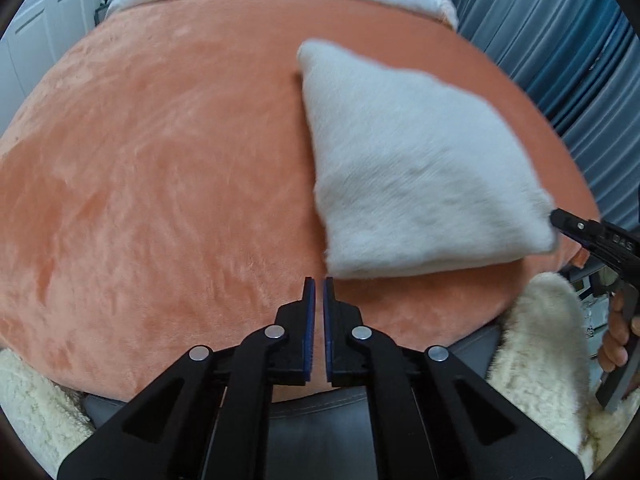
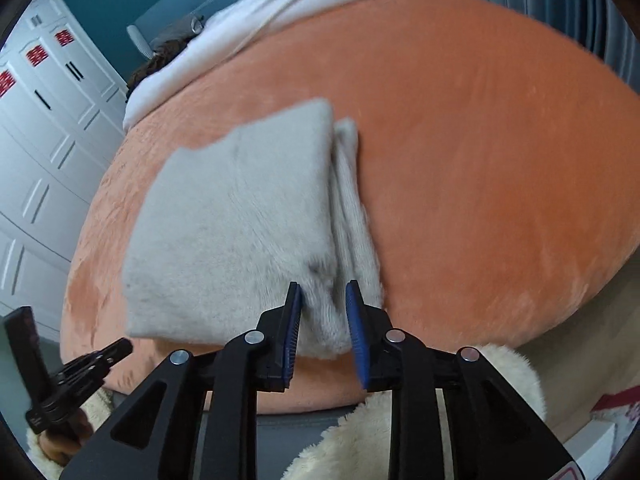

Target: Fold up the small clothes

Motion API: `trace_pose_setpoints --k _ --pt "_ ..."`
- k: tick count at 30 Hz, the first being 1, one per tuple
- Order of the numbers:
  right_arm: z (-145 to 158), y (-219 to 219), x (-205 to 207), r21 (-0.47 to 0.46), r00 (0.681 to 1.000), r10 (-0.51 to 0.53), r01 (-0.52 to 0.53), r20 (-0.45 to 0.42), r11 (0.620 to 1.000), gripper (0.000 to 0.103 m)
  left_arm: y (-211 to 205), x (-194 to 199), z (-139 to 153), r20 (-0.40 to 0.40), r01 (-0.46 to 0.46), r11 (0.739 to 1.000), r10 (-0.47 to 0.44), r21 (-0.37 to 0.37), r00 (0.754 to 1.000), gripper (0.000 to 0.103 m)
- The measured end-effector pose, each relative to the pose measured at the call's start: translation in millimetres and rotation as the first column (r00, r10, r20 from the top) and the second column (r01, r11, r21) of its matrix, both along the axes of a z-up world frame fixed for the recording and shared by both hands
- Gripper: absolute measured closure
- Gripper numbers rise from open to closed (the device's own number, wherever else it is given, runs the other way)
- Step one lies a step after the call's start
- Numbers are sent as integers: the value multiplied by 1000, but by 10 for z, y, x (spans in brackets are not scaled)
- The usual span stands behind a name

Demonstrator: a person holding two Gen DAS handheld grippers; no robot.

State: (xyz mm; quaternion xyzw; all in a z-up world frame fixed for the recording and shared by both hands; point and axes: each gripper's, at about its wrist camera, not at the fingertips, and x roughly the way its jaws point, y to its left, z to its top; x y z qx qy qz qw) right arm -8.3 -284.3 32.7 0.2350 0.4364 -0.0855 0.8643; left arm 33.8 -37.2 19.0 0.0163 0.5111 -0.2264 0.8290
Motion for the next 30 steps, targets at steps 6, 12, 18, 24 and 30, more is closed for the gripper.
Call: trace_pose_setpoints --k 6,12,18,24,30 --pt "577 355 301 -50 984 127 -121 124 991 78 -115 -123 478 160 -15 1000 12 22 987 54" --pt "8 1116 994 33 934 357 -356 -20 934 79 -63 -70 461 144 -81 995 71 65 987 32" --pt "-135 1155 1012 55 942 331 -328 -60 943 86 141 -25 391 117 -127 988 117 84 986 31" --pt "-458 839 992 54 939 311 -307 -144 950 92 -9 48 352 95 -105 992 98 69 991 31" --pt "175 186 614 73 993 101 -105 57 992 54 -376 2 448 142 -6 998 -4 70 990 22"
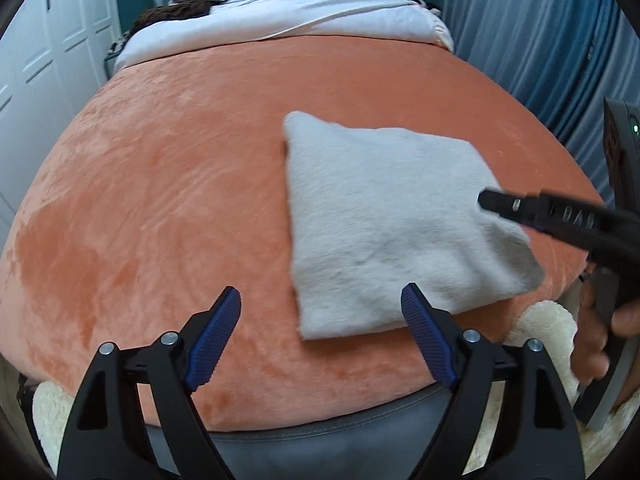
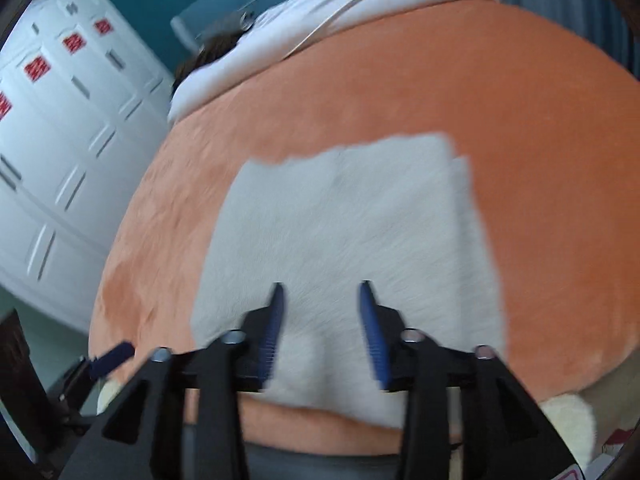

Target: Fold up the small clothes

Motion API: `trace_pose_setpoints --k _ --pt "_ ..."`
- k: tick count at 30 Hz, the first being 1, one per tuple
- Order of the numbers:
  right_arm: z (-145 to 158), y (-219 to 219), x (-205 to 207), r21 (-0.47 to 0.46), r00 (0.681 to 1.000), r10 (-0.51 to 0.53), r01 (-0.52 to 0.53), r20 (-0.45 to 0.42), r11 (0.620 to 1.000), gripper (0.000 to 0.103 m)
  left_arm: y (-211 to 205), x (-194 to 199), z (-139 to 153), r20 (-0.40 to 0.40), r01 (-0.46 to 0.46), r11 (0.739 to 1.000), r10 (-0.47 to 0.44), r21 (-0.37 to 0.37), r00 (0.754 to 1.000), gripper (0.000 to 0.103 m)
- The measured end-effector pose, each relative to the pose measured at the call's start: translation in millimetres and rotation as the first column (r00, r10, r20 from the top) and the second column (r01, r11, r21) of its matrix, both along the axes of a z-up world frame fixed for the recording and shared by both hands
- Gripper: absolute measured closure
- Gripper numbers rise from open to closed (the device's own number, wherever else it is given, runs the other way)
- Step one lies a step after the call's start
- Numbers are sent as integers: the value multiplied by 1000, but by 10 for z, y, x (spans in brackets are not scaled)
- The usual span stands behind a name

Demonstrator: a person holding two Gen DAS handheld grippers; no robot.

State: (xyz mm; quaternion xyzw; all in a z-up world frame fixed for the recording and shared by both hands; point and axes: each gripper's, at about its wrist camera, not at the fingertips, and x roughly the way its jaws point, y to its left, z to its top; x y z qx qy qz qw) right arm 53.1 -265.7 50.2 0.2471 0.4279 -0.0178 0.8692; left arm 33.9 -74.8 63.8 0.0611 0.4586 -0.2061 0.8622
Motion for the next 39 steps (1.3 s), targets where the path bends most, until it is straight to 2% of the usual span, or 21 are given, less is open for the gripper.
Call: trace_pose_setpoints --k 2,6,7,9,11,12,14,15,17,18,21,23,24,26,29,31,32,36,37,39 --pt "-68 -236 8 -21 998 -54 53 -41 998 54 -133 33 -57 -10 18 1000 -18 11 1000 22" --pt "-430 -419 158 37 988 -61 67 -144 997 54 -397 125 -200 -48 44 999 -44 -3 998 22" --pt "-500 -423 209 41 986 -47 54 -158 998 64 -453 153 -249 -64 46 999 -47 -9 997 22" --pt "-463 -438 221 28 987 -46 51 -153 998 91 -527 204 -332 -93 42 999 -41 8 995 22" --pt "-204 -478 123 68 997 -65 68 -47 995 92 -543 217 -384 -110 34 999 -32 22 993 22" --pt "-36 -498 67 48 997 -75 75 8 996 95 -547 222 -402 -115 33 999 -30 24 993 22" --pt "54 -517 29 0 995 -89 89 42 996 95 -569 219 -442 -119 36 999 -32 30 992 22" --pt "-75 -532 62 -14 997 -83 83 1 996 95 -579 221 -471 -120 34 999 -29 40 992 22" --pt "-505 -530 186 -66 987 -51 41 -151 997 95 -604 229 -535 -124 31 998 -23 63 992 21" --pt "-695 -513 199 -56 982 -41 31 -184 998 94 -619 228 -557 -123 32 997 -23 72 992 21" --pt "-430 -558 77 -15 991 -84 83 -105 996 93 -617 199 -568 -107 43 994 -32 103 994 20" --pt "-168 -546 -52 3 993 -108 108 -38 994 93 -568 192 -547 -121 35 996 -25 85 992 20" --pt "-16 -473 -129 -27 996 -93 93 -6 995 93 -549 191 -533 -121 30 996 -20 80 992 20" --pt "92 -291 -222 -80 999 -52 52 -4 995 92 -511 176 -521 -124 21 997 -11 78 992 20" --pt "-194 -2 -278 -107 992 50 -62 -119 992 92 -474 140 -554 -133 11 996 0 83 991 20" --pt "-530 104 -267 -174 972 63 -104 -228 979 98 -454 131 -617 -151 2 996 12 92 988 20" --pt "-641 140 -255 -183 966 60 -108 -251 977 99 -445 126 -636 -160 -2 995 18 99 987 20" --pt "-293 180 -343 -188 989 32 -59 -145 980 95 -422 57 -606 -139 5 993 11 117 990 20" --pt "-267 201 -338 -197 990 41 -68 -138 978 94 -427 43 -615 -140 4 993 13 120 990 20" --pt "-450 253 -259 -247 981 69 -114 -183 962 95 -421 53 -639 -151 -4 993 22 117 988 20"
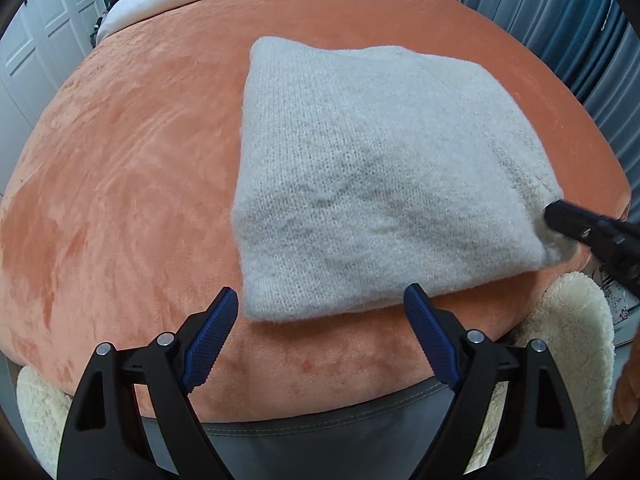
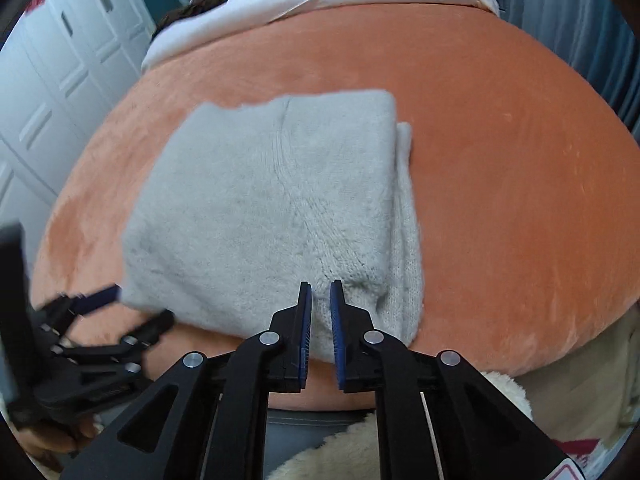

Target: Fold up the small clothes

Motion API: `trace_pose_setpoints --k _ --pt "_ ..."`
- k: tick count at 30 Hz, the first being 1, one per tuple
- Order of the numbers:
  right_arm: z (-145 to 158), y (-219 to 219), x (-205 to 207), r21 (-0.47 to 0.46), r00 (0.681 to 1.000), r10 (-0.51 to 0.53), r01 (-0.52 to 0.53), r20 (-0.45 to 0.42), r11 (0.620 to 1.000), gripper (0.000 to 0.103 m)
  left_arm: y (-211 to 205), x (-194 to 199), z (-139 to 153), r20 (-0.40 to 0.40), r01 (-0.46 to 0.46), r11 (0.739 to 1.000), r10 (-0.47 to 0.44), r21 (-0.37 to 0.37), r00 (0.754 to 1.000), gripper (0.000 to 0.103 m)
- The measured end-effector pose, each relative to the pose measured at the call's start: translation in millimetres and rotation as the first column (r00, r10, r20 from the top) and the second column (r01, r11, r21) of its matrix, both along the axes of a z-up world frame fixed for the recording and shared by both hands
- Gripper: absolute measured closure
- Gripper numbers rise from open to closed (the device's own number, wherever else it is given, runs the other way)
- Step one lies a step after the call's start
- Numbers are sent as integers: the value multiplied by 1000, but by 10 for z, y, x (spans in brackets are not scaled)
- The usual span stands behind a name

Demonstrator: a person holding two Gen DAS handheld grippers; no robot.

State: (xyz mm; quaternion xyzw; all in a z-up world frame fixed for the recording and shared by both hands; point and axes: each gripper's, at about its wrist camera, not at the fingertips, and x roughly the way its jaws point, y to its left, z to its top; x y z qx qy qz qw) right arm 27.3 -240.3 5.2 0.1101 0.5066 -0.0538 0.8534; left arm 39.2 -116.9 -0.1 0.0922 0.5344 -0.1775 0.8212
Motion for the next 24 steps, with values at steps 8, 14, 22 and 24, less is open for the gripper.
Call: trace_pose_setpoints --k 8,14,22,24 --pt "202 -70 -48 59 995 -70 65 77 996 89 20 -94 33 27 19 999 -20 44 999 20" --pt "87 -292 172 43 991 -131 129 30 991 66 26 -144 26 25 22 998 -23 53 999 20" --pt "403 -404 212 84 982 -98 85 161 993 92 43 -188 62 25 24 999 -25 47 999 20" --pt "389 -522 209 87 977 -128 114 168 990 93 38 -194 54 20 20 999 -21 48 1000 20"
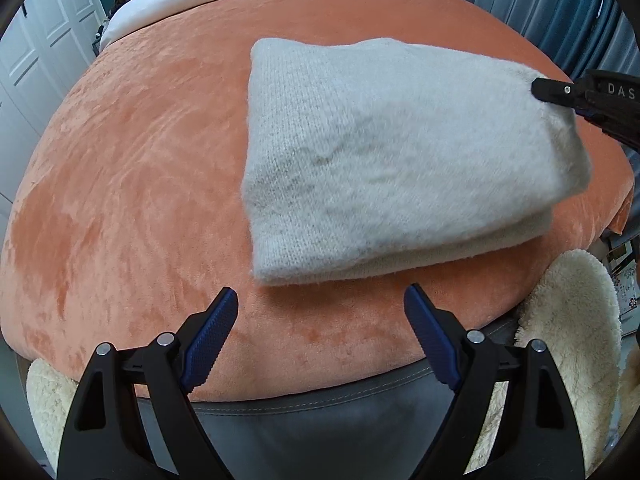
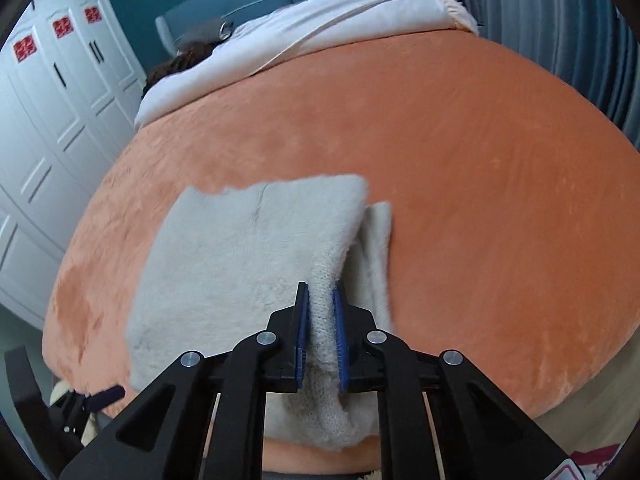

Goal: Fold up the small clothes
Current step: 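Grasp the folded sweater edge with both grippers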

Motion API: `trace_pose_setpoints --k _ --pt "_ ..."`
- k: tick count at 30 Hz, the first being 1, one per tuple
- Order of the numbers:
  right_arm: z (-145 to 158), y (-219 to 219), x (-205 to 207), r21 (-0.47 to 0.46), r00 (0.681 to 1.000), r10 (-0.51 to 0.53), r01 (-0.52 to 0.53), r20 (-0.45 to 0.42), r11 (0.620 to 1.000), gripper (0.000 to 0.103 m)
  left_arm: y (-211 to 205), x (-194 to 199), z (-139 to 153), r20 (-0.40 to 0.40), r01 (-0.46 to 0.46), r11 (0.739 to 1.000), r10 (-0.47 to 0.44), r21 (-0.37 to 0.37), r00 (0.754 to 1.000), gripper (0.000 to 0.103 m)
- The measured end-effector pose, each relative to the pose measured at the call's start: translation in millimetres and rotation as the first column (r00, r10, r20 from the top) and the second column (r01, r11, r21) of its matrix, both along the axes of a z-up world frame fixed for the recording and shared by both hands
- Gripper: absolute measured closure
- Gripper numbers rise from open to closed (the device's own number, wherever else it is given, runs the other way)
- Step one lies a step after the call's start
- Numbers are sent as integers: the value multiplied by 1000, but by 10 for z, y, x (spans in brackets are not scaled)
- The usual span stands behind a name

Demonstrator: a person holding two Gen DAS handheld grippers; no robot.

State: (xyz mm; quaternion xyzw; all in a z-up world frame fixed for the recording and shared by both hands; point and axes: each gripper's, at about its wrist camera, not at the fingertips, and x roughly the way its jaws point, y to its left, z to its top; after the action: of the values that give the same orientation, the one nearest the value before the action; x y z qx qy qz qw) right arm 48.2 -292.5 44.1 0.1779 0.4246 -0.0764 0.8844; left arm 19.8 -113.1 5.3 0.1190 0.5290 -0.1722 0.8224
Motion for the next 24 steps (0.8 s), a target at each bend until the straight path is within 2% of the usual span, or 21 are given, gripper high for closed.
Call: trace_pose_setpoints --k 3,4,7,9,11,13,17,19,21,24 --pt "-553 -97 165 -20 987 -5 2 -164 1000 94 -22 -10 -31 -18 0 1000 0 0 1000 20" --pt "-652 -102 152 -21 987 0 -4 -163 1000 93 -29 -17 -29 -22 2 1000 -2 -2 1000 20" --pt "-502 -115 131 13 991 -1 3 -135 1000 91 -29 -43 31 -8 13 1000 -13 -10 1000 19" --pt "-354 -142 69 48 995 -13 18 -103 999 87 12 -5 94 -10 1 999 -2 -48 1000 19" --pt "-245 -158 -33 51 997 -26 30 -76 998 78 68 65 197 -24 -21 991 18 -135 1000 15" --pt "-202 -182 -172 83 998 -47 51 -50 995 53 114 185 289 -47 -47 973 37 -227 998 12" --pt "-314 -211 -269 171 996 -71 80 -60 982 43 160 539 275 -123 -141 934 106 -328 987 11" --pt "-423 -182 -233 195 994 -66 82 -89 977 42 129 713 189 -149 -184 933 144 -310 978 11" --pt "-511 -172 -185 216 993 -53 76 -107 974 41 55 815 117 -154 -186 943 147 -278 977 11" --pt "-639 -149 -108 216 991 -53 79 -122 973 35 -66 911 14 -166 -172 954 134 -245 977 11"
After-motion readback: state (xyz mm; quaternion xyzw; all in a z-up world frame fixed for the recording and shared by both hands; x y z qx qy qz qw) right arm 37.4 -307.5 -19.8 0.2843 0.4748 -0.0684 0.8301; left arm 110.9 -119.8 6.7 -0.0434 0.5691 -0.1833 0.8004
